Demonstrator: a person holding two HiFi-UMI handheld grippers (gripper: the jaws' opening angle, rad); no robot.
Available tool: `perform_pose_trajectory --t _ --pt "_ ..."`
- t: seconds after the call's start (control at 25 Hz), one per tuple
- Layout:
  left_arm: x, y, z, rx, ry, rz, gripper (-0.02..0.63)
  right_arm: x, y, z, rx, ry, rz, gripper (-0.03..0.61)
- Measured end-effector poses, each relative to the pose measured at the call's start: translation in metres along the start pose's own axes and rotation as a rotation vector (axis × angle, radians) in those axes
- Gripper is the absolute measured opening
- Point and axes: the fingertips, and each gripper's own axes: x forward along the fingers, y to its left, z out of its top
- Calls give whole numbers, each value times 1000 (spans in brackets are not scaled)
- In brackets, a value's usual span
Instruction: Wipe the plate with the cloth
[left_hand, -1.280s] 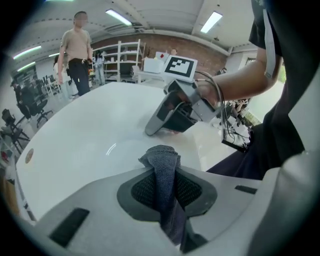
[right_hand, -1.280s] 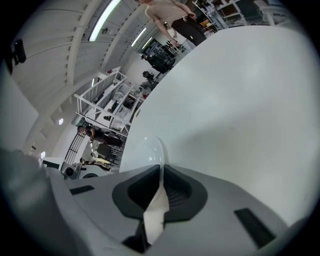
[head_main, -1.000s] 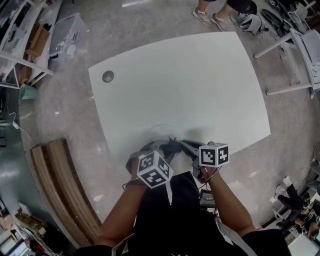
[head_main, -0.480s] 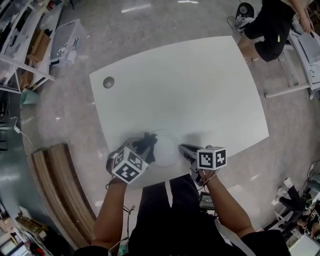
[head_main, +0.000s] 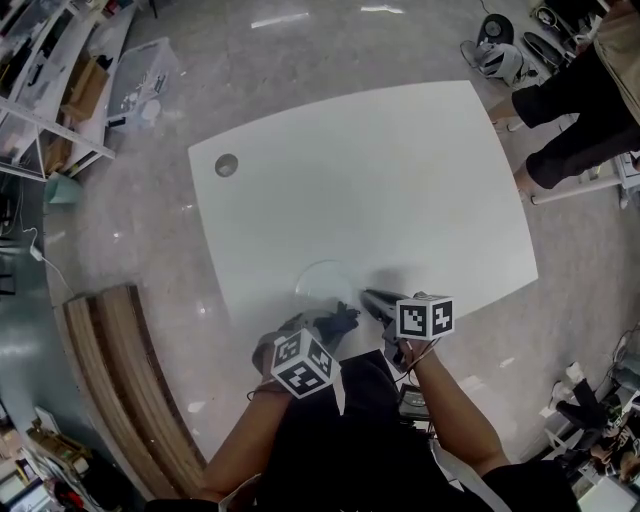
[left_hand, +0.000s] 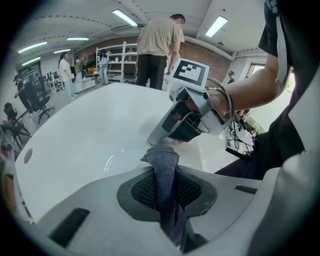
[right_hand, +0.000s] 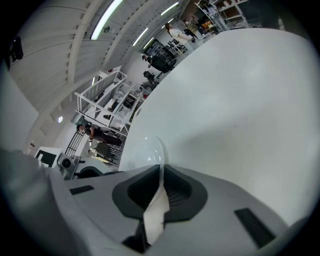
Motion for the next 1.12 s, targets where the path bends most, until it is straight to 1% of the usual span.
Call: perform_pose_trajectory --t 0.12,0.2,0.32,0.4,0.52,0.68,0.92,1.12 --pt "15 14 22 72 11 4 54 0 -1 0 -6 0 1 23" --pt "18 34 29 93 25 21 54 1 0 0 -5 -1 2 23" --pt "9 71 28 66 20 72 54 3 1 0 -4 -1 3 23" --pt "-2 91 18 35 27 108 54 2 -1 0 -3 -4 4 23" --pt "-18 105 -1 -13 41 145 54 0 -3 -1 2 -7 10 23" --pt "-33 92 -21 -45 53 150 54 -1 -4 1 9 -10 13 23" --pt "-31 53 -31 -62 48 110 54 -4 -1 2 27 -29 28 23" --pt "-31 48 -36 -59 55 109 54 -7 3 4 19 -45 22 23"
